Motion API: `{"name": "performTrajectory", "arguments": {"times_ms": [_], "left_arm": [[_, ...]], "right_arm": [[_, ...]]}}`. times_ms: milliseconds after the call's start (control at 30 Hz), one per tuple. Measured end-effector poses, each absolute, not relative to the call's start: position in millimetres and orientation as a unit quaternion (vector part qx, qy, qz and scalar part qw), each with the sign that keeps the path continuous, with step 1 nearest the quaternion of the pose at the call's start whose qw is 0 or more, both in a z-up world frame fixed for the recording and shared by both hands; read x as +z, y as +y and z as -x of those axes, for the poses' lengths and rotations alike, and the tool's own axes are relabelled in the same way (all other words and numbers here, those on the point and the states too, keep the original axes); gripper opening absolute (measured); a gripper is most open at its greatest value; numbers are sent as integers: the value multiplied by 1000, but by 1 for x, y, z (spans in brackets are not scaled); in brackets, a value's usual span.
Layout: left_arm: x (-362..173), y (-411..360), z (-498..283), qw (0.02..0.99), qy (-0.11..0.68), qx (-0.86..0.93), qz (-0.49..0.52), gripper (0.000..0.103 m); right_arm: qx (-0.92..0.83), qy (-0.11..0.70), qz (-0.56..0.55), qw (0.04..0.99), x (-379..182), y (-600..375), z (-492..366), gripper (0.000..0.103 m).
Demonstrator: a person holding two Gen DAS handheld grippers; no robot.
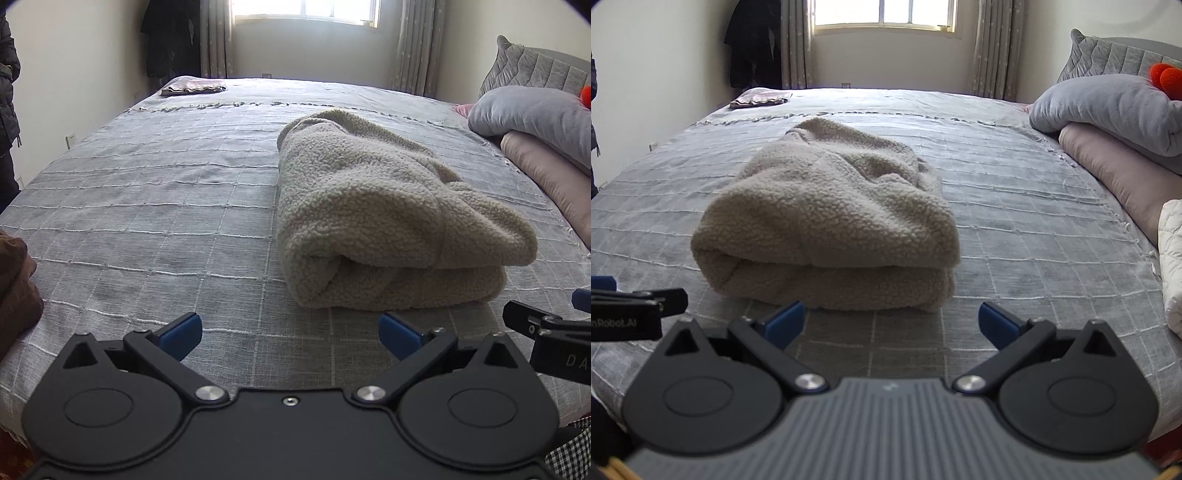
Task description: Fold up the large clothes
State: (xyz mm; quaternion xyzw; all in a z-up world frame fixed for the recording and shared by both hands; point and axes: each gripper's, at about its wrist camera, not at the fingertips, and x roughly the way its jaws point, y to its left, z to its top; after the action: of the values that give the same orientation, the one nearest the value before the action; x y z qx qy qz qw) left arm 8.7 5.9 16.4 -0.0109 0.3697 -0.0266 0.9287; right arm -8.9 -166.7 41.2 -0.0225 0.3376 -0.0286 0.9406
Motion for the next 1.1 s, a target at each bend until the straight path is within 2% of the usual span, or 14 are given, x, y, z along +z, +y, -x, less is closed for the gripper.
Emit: {"name": "performTrajectory", "arguments": {"times_ms": [1100], "left_arm": [[11, -1, -9, 926, 376, -16, -1, 103]], "right_arm": [[-21, 349, 5, 937, 32, -168, 8, 103]]}}
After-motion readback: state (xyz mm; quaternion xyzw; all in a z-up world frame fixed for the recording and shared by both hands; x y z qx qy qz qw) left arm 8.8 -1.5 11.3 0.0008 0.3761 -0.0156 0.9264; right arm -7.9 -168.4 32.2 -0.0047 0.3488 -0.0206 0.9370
